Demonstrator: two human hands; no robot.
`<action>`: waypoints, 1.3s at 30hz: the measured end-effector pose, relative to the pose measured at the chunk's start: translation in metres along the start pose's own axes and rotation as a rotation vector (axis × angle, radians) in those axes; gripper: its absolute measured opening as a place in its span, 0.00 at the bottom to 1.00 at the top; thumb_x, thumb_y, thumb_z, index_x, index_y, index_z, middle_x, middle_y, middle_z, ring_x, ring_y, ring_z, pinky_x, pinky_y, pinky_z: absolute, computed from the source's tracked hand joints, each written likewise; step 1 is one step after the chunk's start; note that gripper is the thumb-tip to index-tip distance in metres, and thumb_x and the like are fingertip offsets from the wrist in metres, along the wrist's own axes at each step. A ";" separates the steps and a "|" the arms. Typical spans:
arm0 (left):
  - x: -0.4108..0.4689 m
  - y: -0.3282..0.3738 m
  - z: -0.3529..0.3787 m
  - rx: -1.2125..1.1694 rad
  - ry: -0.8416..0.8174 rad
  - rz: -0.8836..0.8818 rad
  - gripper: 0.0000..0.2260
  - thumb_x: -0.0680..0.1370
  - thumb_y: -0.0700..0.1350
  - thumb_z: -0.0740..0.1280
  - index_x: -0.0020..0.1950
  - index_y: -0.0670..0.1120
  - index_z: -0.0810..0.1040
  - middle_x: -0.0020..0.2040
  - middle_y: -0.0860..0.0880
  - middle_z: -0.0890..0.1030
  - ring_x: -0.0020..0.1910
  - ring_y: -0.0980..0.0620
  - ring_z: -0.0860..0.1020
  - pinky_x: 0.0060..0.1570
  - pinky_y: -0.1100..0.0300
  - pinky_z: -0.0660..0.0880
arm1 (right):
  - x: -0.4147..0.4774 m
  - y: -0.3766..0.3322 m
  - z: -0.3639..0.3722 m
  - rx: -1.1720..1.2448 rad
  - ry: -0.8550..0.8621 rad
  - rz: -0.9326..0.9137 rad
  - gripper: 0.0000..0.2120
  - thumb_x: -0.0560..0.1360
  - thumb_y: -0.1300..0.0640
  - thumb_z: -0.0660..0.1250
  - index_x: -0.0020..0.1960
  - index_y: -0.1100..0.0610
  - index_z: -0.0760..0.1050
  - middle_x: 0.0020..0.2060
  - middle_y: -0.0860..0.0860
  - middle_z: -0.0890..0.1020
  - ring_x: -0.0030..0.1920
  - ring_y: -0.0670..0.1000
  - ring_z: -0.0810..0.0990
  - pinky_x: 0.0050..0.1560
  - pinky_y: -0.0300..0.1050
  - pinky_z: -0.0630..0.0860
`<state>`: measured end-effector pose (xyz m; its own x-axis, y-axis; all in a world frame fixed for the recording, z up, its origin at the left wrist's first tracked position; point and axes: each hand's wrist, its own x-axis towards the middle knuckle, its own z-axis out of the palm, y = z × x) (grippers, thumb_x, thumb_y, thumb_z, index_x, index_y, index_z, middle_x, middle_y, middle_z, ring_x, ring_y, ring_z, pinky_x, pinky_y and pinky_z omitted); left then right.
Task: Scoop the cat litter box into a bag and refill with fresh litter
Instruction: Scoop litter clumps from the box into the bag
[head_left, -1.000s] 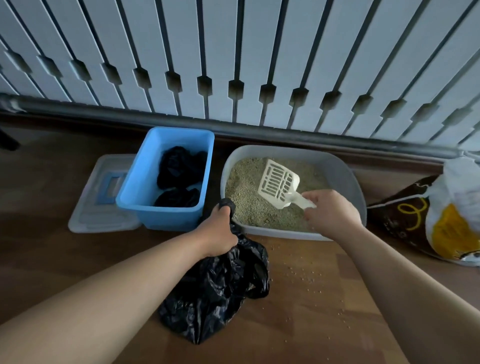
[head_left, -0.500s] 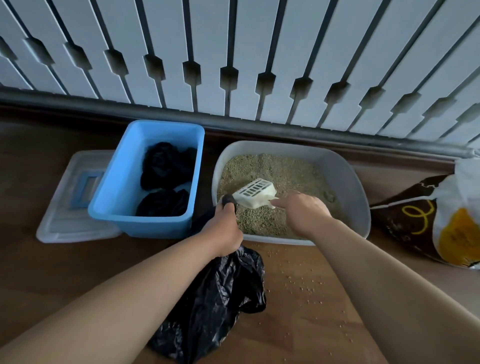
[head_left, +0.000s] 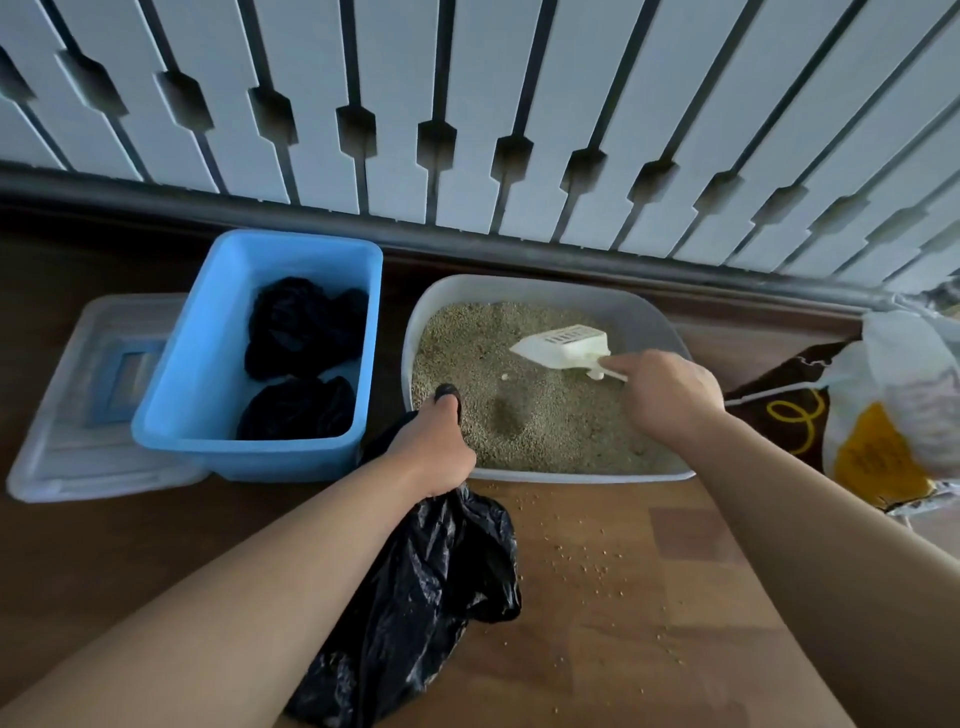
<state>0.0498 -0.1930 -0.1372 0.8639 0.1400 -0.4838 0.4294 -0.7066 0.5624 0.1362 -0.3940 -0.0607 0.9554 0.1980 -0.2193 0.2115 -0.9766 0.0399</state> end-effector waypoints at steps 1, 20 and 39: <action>0.002 -0.001 0.001 0.003 -0.001 0.003 0.25 0.78 0.37 0.61 0.74 0.44 0.58 0.70 0.42 0.65 0.57 0.42 0.76 0.36 0.60 0.68 | 0.005 -0.004 0.002 0.007 0.006 -0.001 0.27 0.77 0.65 0.57 0.71 0.43 0.70 0.65 0.51 0.77 0.59 0.55 0.78 0.50 0.45 0.73; 0.005 -0.001 -0.003 0.132 0.013 -0.007 0.18 0.78 0.36 0.62 0.67 0.41 0.63 0.72 0.41 0.61 0.56 0.43 0.75 0.43 0.58 0.69 | 0.029 -0.059 0.016 -0.170 0.057 -0.241 0.27 0.78 0.65 0.56 0.73 0.44 0.67 0.59 0.54 0.76 0.59 0.55 0.76 0.57 0.49 0.72; -0.016 0.013 0.006 -0.051 -0.135 0.039 0.21 0.78 0.40 0.63 0.71 0.42 0.64 0.44 0.47 0.72 0.30 0.53 0.69 0.28 0.60 0.64 | 0.006 0.034 0.016 -0.022 -0.002 0.118 0.25 0.76 0.65 0.58 0.69 0.45 0.70 0.56 0.51 0.80 0.54 0.55 0.79 0.40 0.44 0.69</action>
<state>0.0402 -0.2090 -0.1265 0.8386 0.0165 -0.5446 0.4120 -0.6732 0.6141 0.1457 -0.4274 -0.0765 0.9734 0.0820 -0.2137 0.1026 -0.9909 0.0868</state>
